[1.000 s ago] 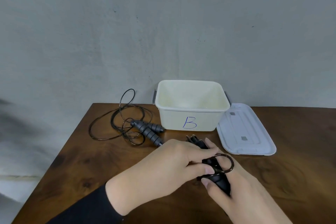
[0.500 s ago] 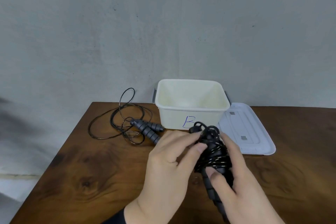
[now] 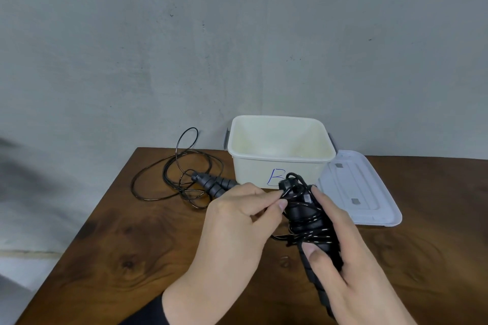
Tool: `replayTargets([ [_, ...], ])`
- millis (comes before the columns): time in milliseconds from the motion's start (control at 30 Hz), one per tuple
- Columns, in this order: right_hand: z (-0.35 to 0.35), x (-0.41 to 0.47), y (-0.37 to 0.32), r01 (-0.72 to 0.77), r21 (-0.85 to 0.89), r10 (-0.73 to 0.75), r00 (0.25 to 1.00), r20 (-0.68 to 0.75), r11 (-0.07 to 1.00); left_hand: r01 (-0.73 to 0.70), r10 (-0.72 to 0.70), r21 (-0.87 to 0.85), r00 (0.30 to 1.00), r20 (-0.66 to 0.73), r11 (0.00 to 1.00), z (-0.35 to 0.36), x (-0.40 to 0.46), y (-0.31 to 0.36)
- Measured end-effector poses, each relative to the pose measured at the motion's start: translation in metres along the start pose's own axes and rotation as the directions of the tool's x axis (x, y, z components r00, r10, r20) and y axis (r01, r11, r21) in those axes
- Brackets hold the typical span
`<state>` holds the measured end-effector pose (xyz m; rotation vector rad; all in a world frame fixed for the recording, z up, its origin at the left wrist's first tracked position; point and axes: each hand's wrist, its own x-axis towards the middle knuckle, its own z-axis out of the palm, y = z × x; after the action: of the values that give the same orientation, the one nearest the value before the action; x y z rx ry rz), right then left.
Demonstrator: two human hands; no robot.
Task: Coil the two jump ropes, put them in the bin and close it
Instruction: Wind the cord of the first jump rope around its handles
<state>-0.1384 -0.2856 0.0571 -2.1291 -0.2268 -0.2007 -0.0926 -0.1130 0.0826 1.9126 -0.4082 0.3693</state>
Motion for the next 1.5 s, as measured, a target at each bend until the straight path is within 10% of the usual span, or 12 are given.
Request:
replayTargets([
  [600, -0.01, -0.003, 0.009, 0.106, -0.174, -0.086, 0.989, 0.119, 0.979, 0.169, -0.168, -0.026, 0.984, 0.054, 0.985, -0.011, 0.004, 0.001],
  [933, -0.016, -0.001, 0.003, 0.108, -0.102, -0.092, 0.984, 0.151, 0.989, 0.362, -0.369, -0.671, 0.919, 0.14, 0.647, 0.009, -0.007, 0.001],
  [1167, -0.024, 0.003, 0.004, 0.087, -0.147, -0.042, 0.958, 0.284, 0.985, 0.207, -0.221, -0.267, 0.975, -0.023, 0.941, 0.011, -0.008, -0.006],
  [1500, -0.048, 0.014, 0.004, 0.138, -0.337, 0.029, 0.894, 0.447, 0.931, 0.157, -0.171, 0.069, 0.878, 0.446, 0.985, -0.017, 0.022, -0.004],
])
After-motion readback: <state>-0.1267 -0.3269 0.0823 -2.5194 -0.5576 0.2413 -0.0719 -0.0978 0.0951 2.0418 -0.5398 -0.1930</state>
